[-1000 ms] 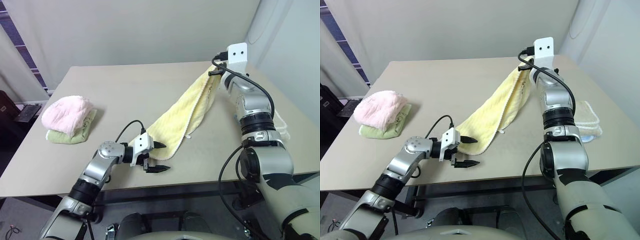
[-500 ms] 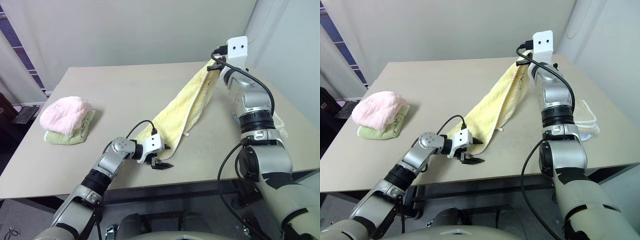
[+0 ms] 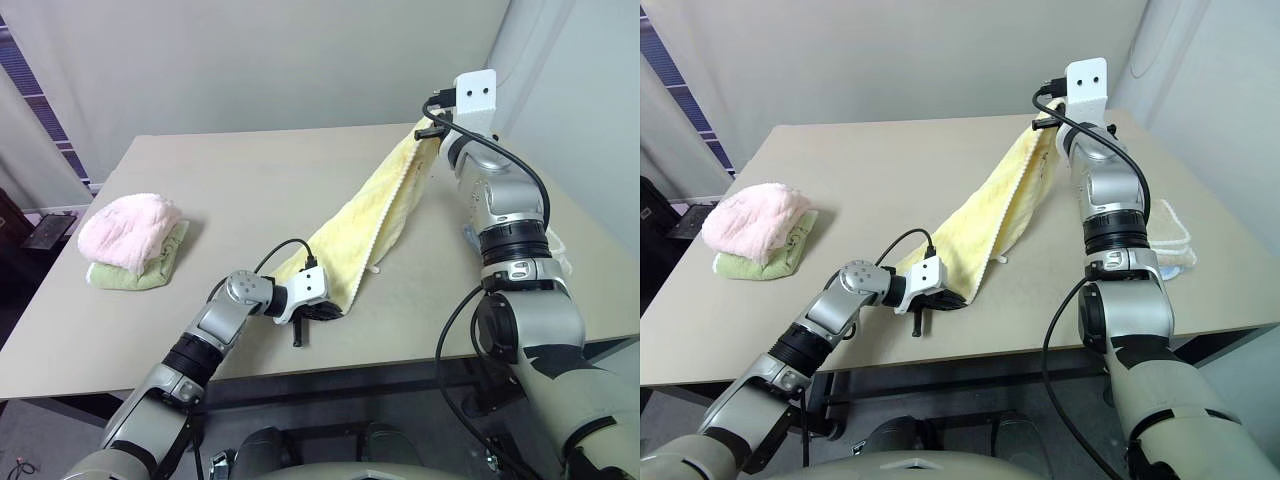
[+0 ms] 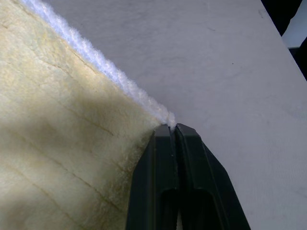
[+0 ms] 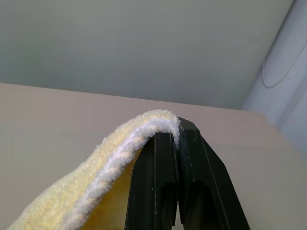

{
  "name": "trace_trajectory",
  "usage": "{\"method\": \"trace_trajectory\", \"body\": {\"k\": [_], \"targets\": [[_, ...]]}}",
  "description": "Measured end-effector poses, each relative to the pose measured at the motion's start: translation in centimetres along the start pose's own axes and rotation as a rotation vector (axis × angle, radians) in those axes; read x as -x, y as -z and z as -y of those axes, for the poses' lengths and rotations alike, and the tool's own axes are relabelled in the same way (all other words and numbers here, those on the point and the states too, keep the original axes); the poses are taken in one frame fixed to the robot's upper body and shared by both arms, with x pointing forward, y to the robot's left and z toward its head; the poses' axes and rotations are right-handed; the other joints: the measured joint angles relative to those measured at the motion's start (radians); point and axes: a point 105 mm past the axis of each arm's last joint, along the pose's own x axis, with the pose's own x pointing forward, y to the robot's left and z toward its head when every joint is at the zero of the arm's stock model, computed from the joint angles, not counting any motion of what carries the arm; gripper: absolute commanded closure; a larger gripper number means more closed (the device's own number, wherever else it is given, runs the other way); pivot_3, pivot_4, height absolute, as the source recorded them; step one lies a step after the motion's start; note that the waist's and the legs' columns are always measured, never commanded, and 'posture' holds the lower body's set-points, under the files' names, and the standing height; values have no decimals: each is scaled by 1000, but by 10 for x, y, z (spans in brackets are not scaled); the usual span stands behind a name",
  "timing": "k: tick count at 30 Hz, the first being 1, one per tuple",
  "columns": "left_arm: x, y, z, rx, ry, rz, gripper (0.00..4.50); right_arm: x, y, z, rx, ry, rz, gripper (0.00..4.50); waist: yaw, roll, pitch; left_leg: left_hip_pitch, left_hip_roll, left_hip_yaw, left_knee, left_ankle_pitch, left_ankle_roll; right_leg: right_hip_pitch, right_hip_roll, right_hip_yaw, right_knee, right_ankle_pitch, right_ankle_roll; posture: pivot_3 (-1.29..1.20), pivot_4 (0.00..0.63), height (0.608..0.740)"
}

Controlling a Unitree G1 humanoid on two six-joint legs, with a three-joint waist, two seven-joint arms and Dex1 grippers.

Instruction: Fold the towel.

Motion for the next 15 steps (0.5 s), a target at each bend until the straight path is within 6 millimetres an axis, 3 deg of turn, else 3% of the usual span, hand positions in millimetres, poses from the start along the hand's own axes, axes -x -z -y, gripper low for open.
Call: {"method": "trace_trajectory", "body": {"k": [5,8,15], "targets": [[15,0,-13,138,-75,53,4469,3,-1,1,5,2,15,4500,-1,0,1,-1,1,0,0,0,0,-1,0,0,0,0,0,0,0,740],[54,-9,-37,184,-189,134,4469,5,5,6,14,13,9,4500,-1,0,1,-2,2,0,0,0,0,-1,2,0,0,0,0,0,0,740],[152,-59,-103,205,-475,407,4469,10,16,31,42,63,-20,4500,3,1,3,-2,2,0,0,0,0,0,3,-1,-1,0,1,0,0,740]]}}
